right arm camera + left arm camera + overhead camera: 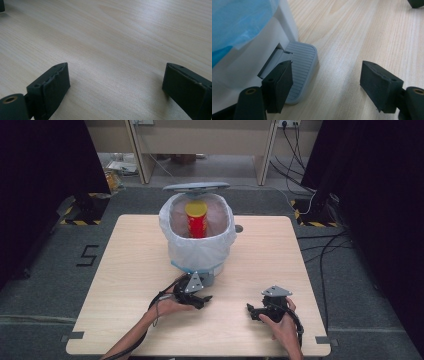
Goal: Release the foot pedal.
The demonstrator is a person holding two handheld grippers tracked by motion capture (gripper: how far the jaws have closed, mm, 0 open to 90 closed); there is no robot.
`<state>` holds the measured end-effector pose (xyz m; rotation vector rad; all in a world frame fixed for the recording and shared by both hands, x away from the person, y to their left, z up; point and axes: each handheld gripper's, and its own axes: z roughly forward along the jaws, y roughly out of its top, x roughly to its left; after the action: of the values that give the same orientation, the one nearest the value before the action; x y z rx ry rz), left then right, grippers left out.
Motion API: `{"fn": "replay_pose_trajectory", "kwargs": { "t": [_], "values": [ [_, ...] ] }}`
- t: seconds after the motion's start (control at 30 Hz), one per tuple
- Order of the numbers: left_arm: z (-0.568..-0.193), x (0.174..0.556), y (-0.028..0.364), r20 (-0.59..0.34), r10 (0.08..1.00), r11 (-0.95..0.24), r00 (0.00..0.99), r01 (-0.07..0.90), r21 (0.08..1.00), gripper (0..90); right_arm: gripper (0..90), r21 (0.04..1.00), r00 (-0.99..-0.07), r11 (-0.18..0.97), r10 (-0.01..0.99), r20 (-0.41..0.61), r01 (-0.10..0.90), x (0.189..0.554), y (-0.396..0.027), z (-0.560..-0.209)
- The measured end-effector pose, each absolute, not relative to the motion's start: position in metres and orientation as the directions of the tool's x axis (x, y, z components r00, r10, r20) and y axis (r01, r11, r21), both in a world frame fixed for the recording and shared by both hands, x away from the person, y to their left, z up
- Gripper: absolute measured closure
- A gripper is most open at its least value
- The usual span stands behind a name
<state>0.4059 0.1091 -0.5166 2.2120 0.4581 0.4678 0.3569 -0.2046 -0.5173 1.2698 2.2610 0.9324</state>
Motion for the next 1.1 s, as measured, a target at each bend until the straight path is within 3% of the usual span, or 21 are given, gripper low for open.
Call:
{"fn": "replay_pose_trajectory", "kwargs": {
  "t": [0.4,0.77,1.1],
  "values": [
    [-0.506,0.406,0.114,0.147,0.477,-0.566,0.867,0.175,0.806,25.8,7.2,0.707,-0.516,0.369,0.856,-0.007,0.603,0.357,-0.205,-0.517],
    [-0.485,0.394,0.137,0.060,0.501,-0.493,0.863,0.228,0.840,25.4,5.9,0.705,-0.518,0.371,0.856,-0.006,0.604,0.358,-0.205,-0.517],
    [-0.480,0.389,0.157,0.047,0.530,-0.470,0.847,0.248,0.847,25.1,5.6,0.706,-0.518,0.372,0.855,-0.008,0.603,0.358,-0.205,-0.518]
  ]
}}
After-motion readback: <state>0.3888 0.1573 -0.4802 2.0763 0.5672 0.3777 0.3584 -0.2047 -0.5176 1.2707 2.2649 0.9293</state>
